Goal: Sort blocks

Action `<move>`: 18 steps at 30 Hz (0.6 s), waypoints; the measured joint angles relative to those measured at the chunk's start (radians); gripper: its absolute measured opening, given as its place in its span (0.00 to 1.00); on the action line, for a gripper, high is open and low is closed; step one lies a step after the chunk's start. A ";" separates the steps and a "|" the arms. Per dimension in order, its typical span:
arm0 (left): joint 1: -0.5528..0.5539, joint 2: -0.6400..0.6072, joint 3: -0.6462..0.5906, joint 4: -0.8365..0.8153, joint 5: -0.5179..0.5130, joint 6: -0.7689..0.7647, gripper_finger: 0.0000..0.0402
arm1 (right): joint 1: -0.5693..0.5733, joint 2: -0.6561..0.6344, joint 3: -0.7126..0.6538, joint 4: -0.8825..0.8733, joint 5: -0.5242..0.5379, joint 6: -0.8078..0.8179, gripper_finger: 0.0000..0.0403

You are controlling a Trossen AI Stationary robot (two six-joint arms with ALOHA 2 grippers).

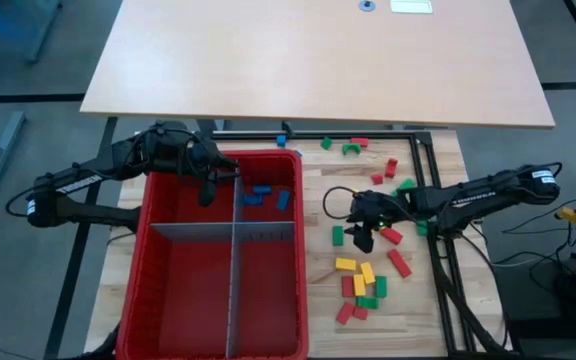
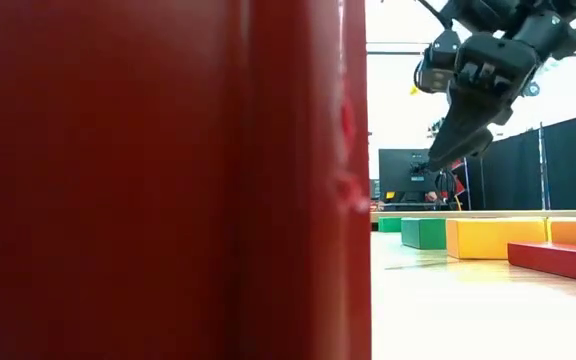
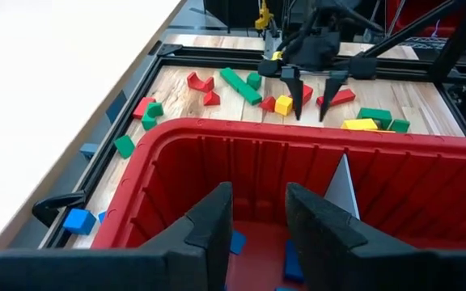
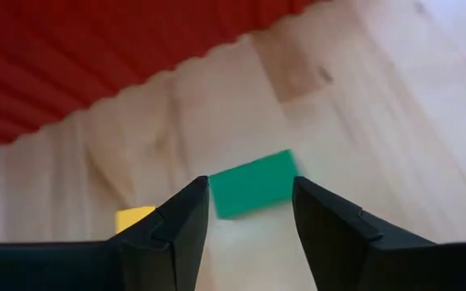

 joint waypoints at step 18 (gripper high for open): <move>0.000 0.000 0.000 0.001 0.000 0.014 0.27 | 0.000 -0.005 -0.138 0.221 0.079 0.272 0.44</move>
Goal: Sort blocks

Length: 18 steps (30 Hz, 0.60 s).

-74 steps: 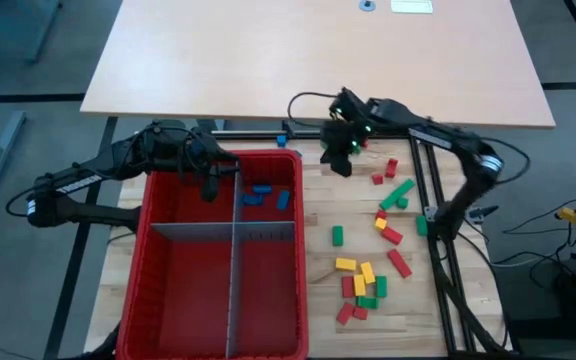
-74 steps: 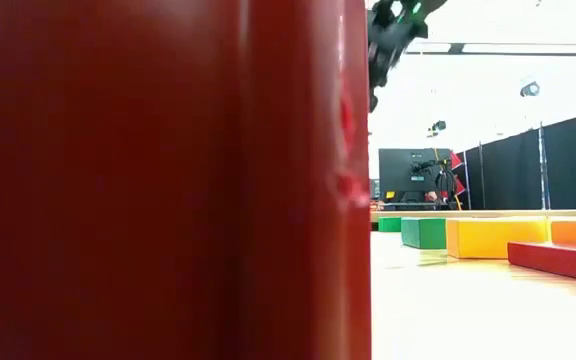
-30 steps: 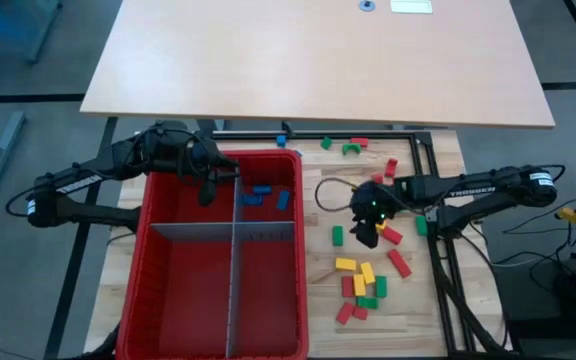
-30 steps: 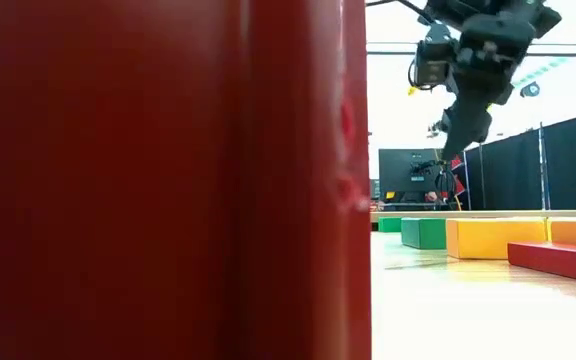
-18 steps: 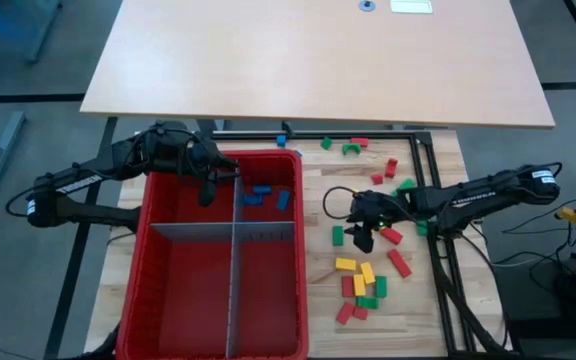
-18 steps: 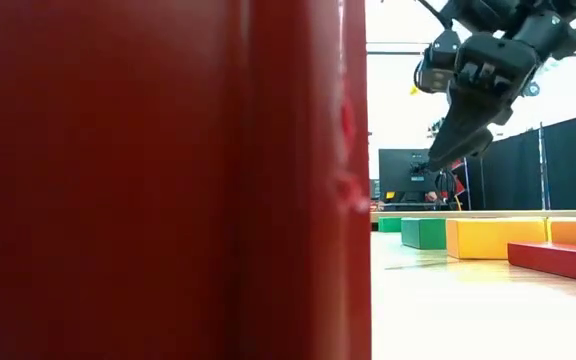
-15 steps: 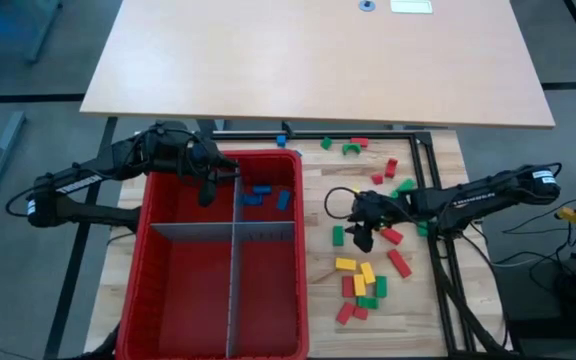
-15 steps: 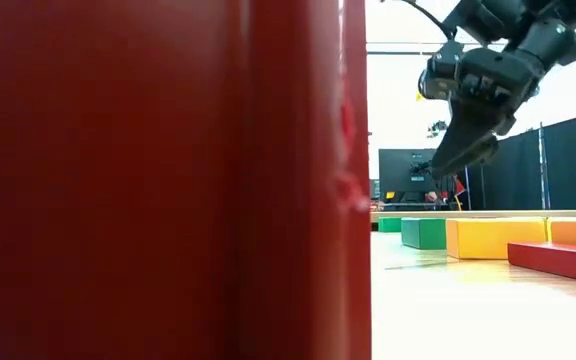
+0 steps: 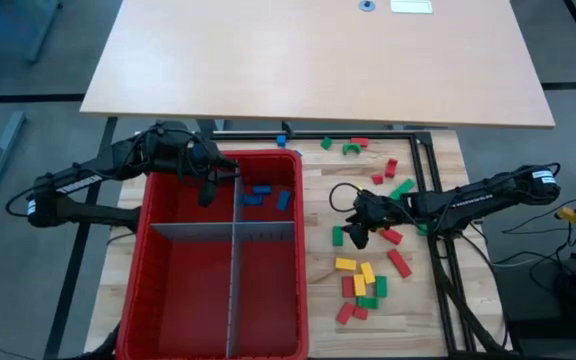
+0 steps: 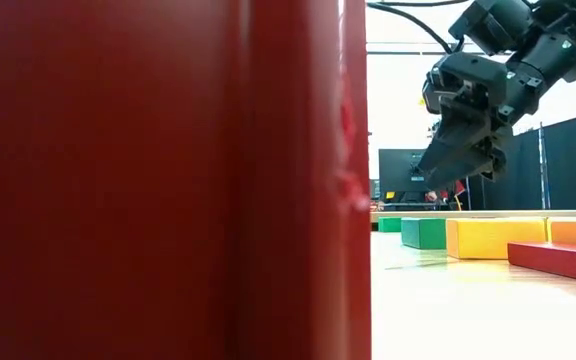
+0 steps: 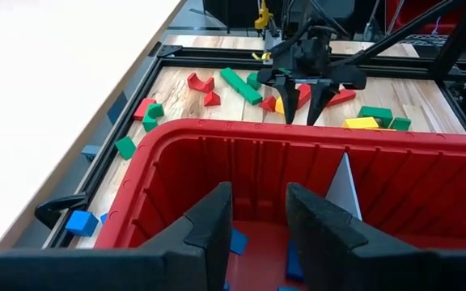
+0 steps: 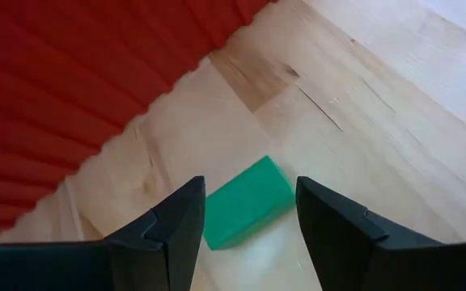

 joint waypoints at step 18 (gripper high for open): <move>0.000 0.000 0.000 -0.014 0.000 0.021 0.27 | 0.002 0.193 0.064 0.000 -0.037 0.096 0.66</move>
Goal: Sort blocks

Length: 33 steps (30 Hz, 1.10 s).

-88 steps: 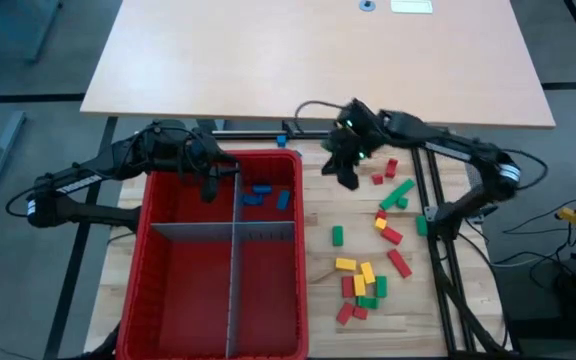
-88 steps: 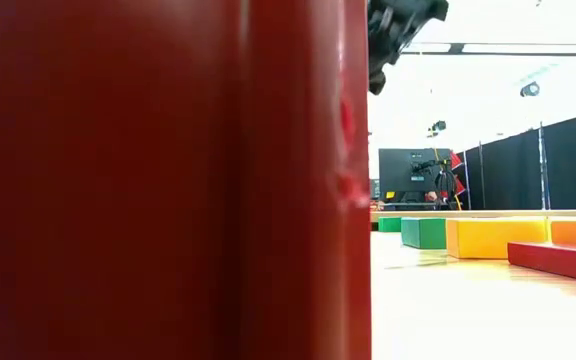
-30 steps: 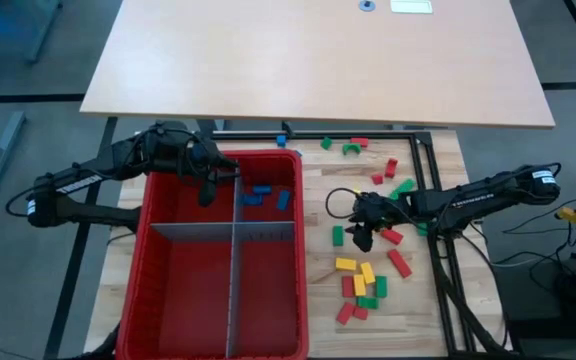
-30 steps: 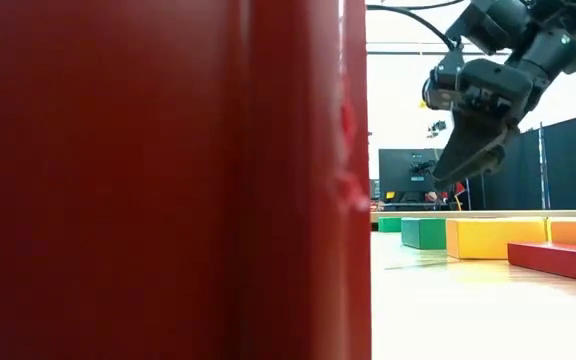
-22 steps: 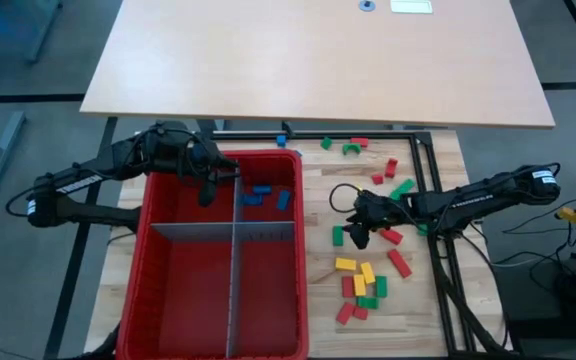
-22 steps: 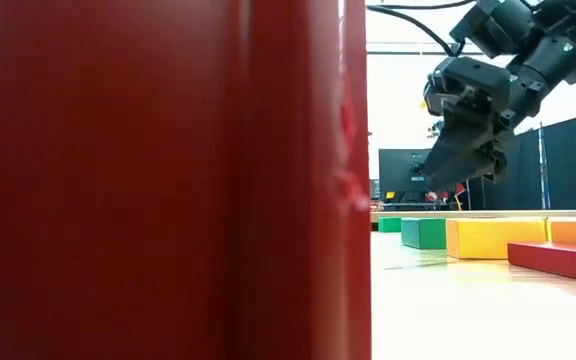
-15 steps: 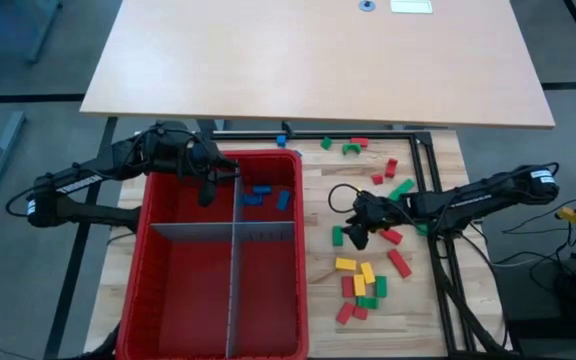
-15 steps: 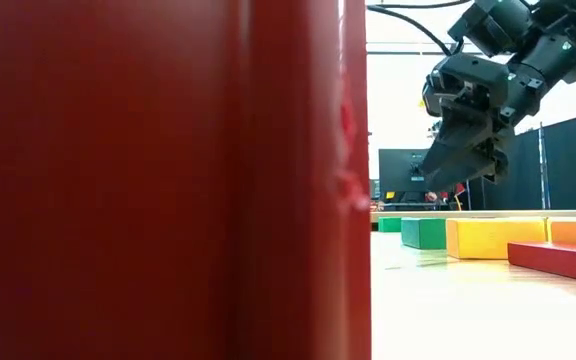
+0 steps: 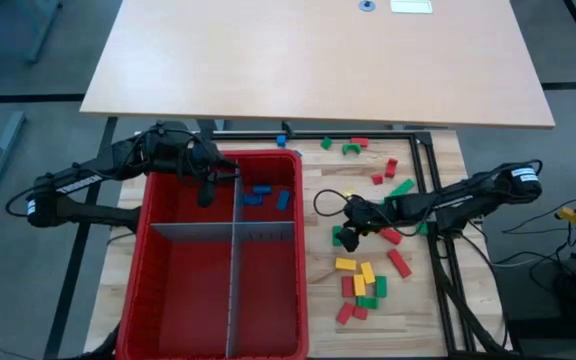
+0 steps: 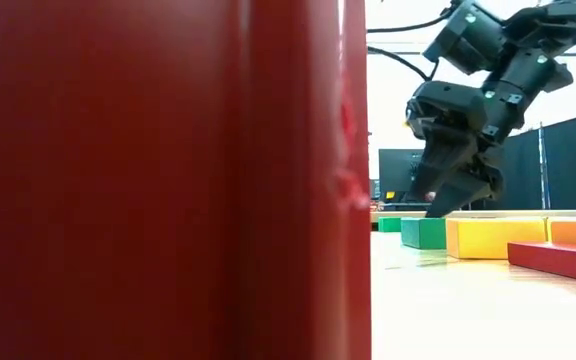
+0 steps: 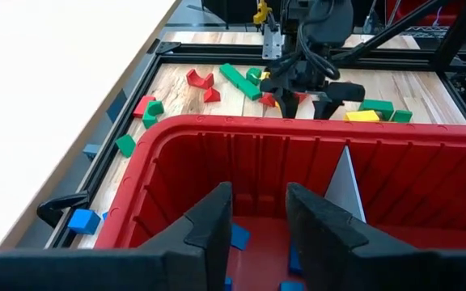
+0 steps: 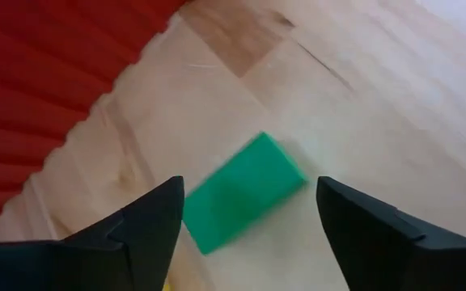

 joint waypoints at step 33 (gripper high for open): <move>0.000 0.000 0.000 -0.085 0.000 0.000 0.26 | 0.000 0.180 0.182 -0.262 -0.032 -0.041 0.28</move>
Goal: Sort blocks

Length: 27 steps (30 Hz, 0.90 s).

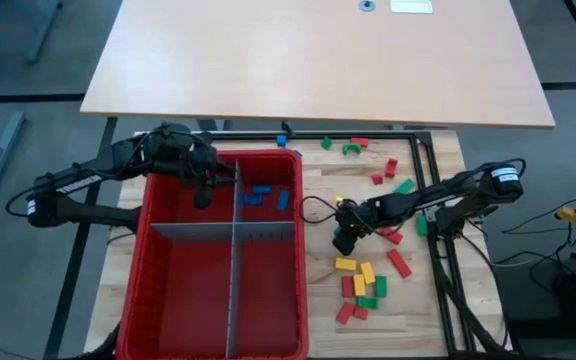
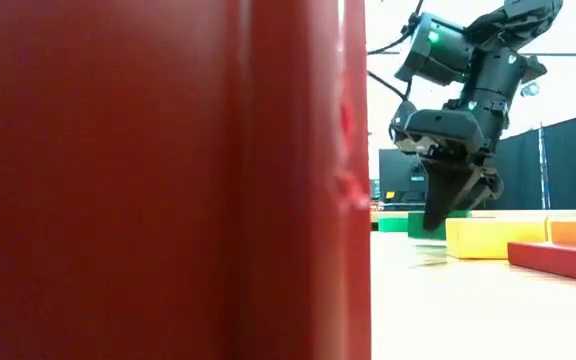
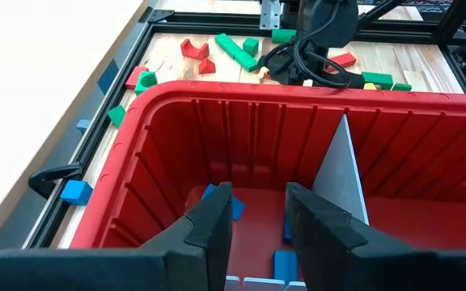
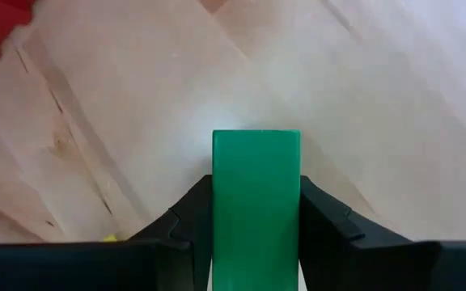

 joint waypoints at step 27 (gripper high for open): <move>0.000 0.000 0.000 0.044 0.000 0.000 0.26 | 0.149 -0.416 0.033 0.270 0.181 -0.164 0.28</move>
